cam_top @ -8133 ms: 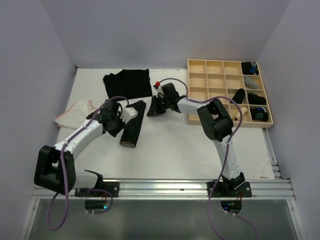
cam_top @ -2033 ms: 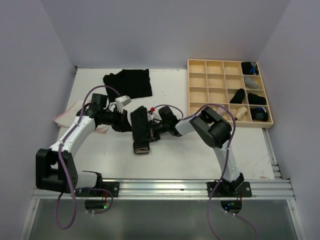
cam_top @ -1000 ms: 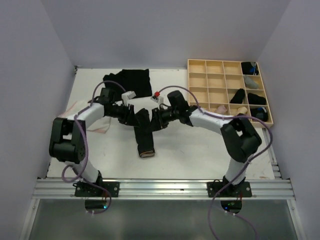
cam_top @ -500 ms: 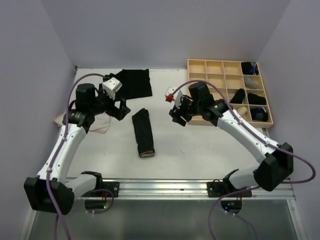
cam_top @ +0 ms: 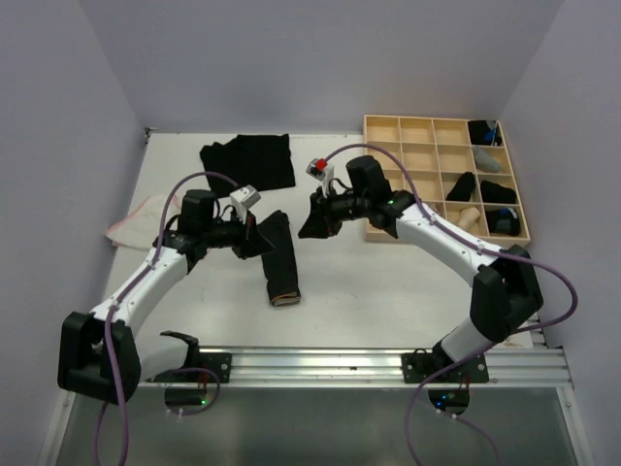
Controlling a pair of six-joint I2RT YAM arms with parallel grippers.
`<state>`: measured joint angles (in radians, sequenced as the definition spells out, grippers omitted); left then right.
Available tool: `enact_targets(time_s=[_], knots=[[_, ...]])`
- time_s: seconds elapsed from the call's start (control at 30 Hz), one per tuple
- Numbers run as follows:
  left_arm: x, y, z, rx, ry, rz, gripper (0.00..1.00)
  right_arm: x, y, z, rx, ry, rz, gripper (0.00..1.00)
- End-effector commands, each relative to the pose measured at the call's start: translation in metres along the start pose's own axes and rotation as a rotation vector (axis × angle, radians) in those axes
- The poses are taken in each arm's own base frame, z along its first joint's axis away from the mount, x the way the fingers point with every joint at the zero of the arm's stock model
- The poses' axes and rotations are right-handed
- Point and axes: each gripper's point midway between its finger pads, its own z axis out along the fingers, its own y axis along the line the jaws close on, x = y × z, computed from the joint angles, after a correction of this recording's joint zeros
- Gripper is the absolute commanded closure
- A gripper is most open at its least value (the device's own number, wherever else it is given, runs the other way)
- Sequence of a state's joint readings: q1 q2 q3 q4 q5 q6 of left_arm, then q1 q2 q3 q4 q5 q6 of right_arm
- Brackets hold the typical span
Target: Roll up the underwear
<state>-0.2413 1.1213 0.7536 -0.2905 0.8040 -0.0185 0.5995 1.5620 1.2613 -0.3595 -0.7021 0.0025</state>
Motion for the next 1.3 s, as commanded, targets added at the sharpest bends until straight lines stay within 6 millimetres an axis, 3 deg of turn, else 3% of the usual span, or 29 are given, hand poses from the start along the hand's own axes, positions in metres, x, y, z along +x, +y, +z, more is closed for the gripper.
enact_targets(time_s=[0.0, 0.07, 0.13, 0.27, 0.3, 0.33, 0.4, 0.43, 0.47, 0.67, 0.87, 1.13, 1.27], knots=[[0.018, -0.002, 0.023, 0.119, 0.043, -0.181, 0.98, -0.024, 0.044, 0.035, -0.26, -0.108, 0.296, 0.8], [0.018, 0.004, 0.031, 0.14, 0.038, -0.179, 0.98, -0.013, 0.053, 0.053, -0.264, -0.053, 0.337, 0.94], [0.02, 0.011, 0.041, 0.158, 0.051, -0.218, 0.98, -0.004, 0.047, 0.07, -0.258, -0.026, 0.354, 1.0], [0.019, 0.021, 0.055, 0.18, 0.023, -0.252, 1.0, 0.017, 0.037, 0.093, -0.275, 0.062, 0.431, 1.0], [0.024, 0.023, 0.057, 0.183, 0.03, -0.28, 1.0, 0.014, 0.037, 0.097, -0.294, 0.037, 0.433, 1.0], [0.028, 0.024, 0.059, 0.186, 0.032, -0.294, 1.0, 0.029, 0.035, 0.103, -0.3, 0.065, 0.538, 1.0], [0.039, 0.031, 0.06, 0.179, 0.027, -0.361, 1.0, 0.024, 0.036, 0.107, -0.338, -0.004, 0.564, 1.0], [0.042, 0.034, 0.059, 0.176, 0.023, -0.387, 1.0, 0.035, 0.039, 0.108, -0.346, 0.007, 0.657, 1.0], [0.043, 0.041, 0.057, 0.161, -0.007, -0.402, 1.0, 0.031, 0.043, 0.111, -0.378, -0.025, 0.636, 1.0], [0.038, 0.051, 0.056, 0.141, -0.035, -0.435, 1.0, 0.052, 0.046, 0.128, -0.407, 0.033, 0.674, 1.0], [0.047, 0.052, 0.058, 0.139, -0.012, -0.445, 1.0, 0.108, 0.037, 0.145, -0.323, 0.147, 0.695, 1.0], [0.048, 0.048, 0.053, 0.132, -0.007, -0.445, 1.0, 0.176, 0.01, 0.166, -0.276, 0.24, 0.878, 1.0], [0.055, 0.051, 0.058, 0.132, -0.008, -0.506, 1.0, 0.17, 0.007, 0.167, -0.321, 0.178, 0.911, 1.0]])
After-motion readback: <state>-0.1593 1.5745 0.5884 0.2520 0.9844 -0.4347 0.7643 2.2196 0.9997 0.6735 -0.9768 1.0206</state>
